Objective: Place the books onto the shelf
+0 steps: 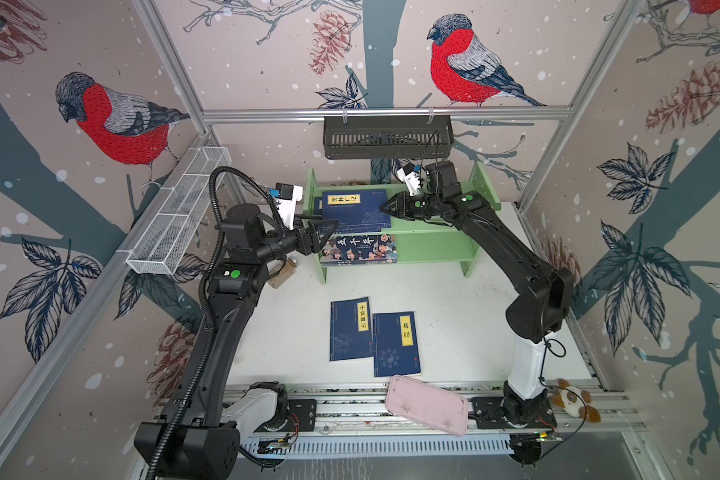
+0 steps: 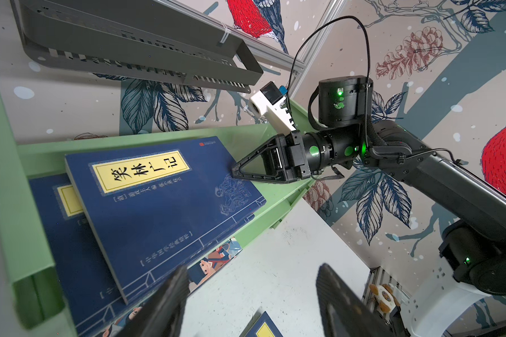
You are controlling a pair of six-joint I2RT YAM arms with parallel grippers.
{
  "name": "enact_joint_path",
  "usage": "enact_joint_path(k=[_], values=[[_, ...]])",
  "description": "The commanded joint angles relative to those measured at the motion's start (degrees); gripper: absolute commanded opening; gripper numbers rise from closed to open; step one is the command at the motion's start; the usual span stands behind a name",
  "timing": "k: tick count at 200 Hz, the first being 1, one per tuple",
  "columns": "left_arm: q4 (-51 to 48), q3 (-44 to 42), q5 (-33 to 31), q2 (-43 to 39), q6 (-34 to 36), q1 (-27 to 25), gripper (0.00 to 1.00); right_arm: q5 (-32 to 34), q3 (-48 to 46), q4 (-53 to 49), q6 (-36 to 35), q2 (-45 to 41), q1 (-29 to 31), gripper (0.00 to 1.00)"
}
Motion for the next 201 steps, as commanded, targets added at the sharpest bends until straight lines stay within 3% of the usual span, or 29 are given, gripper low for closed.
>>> enact_joint_path(k=[1, 119, 201], values=[[0.7, 0.0, 0.8, -0.3, 1.3, 0.2, 0.70, 1.1, 0.5, -0.5, -1.4, 0.1, 0.2, 0.29], [0.0, 0.3, -2.8, -1.3, 5.0, 0.2, 0.70, 2.1, 0.4, 1.4, 2.2, 0.1, 1.8, 0.28], [-4.0, 2.9, -13.7, -2.4, 15.7, 0.2, 0.70, 4.2, 0.3, 1.7, 4.5, -0.4, 2.9, 0.28]])
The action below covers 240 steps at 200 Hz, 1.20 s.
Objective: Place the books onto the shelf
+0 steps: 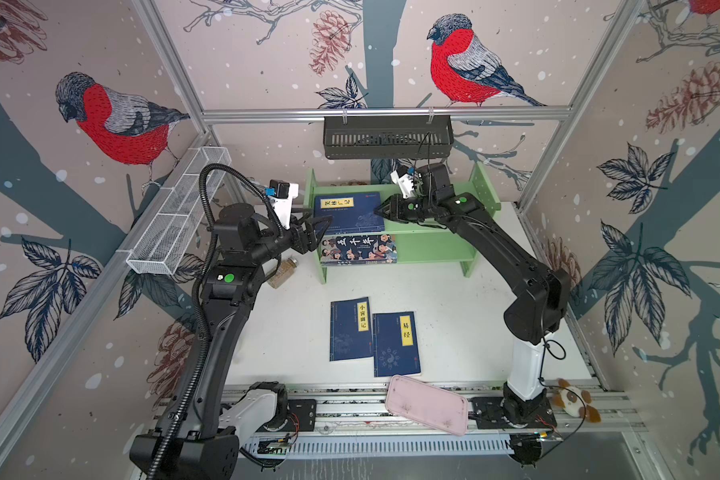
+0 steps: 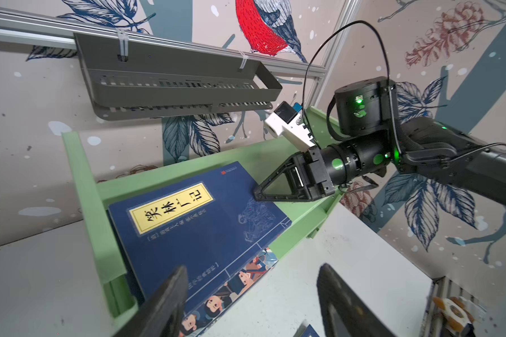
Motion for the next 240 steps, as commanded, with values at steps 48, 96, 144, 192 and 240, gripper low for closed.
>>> enact_joint_path(k=[48, 96, 144, 192, 240], values=[[-4.6, 0.3, -11.2, -2.1, 15.4, 0.2, 0.69, 2.9, -0.7, 2.2, 3.0, -1.3, 0.4, 0.28], [-6.0, -4.1, -19.2, -4.6, 20.2, 0.2, 0.67, 3.1, -1.6, 3.1, 3.8, -1.6, 1.1, 0.29], [-6.8, -8.6, -16.4, -5.8, 20.4, 0.2, 0.69, 4.3, -1.8, 3.7, 4.6, -1.8, 1.6, 0.32], [-3.8, -12.9, -17.9, -6.2, 20.9, 0.2, 0.70, 6.3, -2.9, 3.8, 4.3, -4.2, 1.4, 0.36], [1.3, -16.7, -19.3, -6.2, 19.3, 0.2, 0.71, 6.6, -11.9, 8.7, 4.5, -11.7, 0.8, 0.38]])
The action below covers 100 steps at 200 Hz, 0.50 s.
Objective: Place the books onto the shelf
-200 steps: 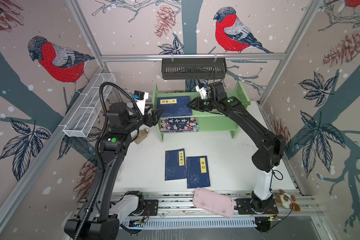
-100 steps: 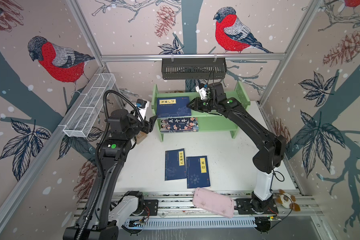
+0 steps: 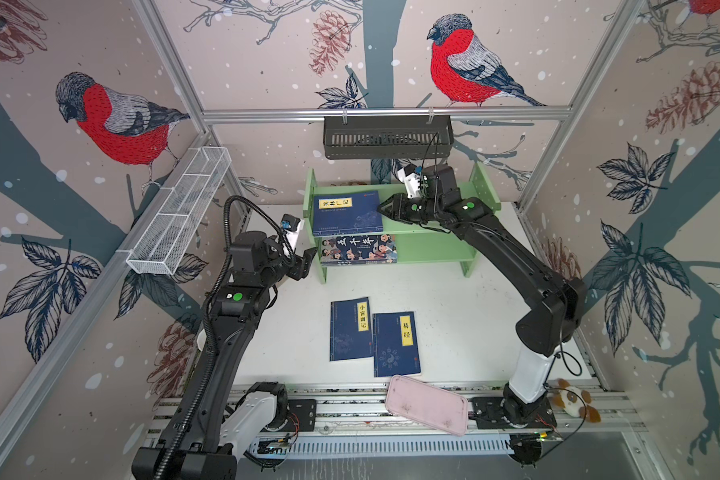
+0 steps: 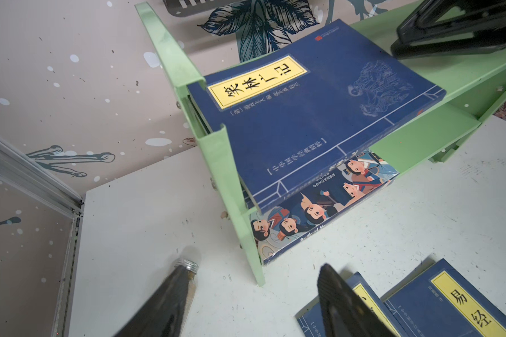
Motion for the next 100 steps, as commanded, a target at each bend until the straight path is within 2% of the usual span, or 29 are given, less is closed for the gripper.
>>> enact_joint_path(k=[1, 55, 100], values=[[4.5, -1.1, -1.0, -0.1, -0.2, 0.2, 0.71, 0.5, -3.8, 4.5, 0.5, -3.4, -0.3, 0.38], [7.1, -1.7, -1.5, 0.6, -1.3, 0.3, 0.71, -2.2, -13.8, 9.1, 0.6, -10.4, -0.7, 0.37], [8.0, -0.6, -1.6, 1.4, -2.8, 0.3, 0.71, -2.8, -18.9, 11.6, 0.8, -12.9, -0.5, 0.35]])
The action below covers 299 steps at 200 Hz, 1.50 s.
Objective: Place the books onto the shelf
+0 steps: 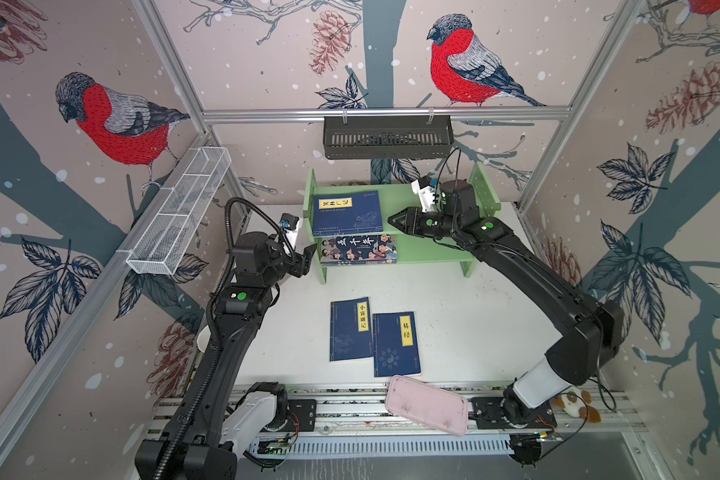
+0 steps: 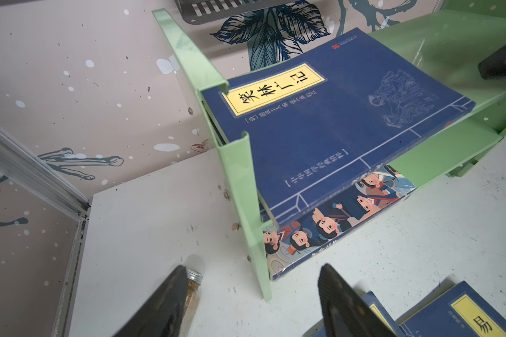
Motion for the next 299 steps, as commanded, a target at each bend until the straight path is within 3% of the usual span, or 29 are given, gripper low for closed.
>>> enact_joint_path(k=[1, 154, 299], values=[[3.4, 0.8, -0.2, 0.3, -1.1, 0.1, 0.71, -1.1, -1.5, 3.8, -0.1, -1.1, 0.2, 0.35], [10.4, -1.4, -3.4, 2.7, -3.3, 0.1, 0.67, -0.9, -3.2, 5.8, 0.6, -3.1, 1.2, 0.35], [11.7, -1.3, -4.4, 3.1, -4.2, 0.1, 0.64, -1.8, -1.5, 6.7, 1.2, 0.4, 2.3, 0.36]])
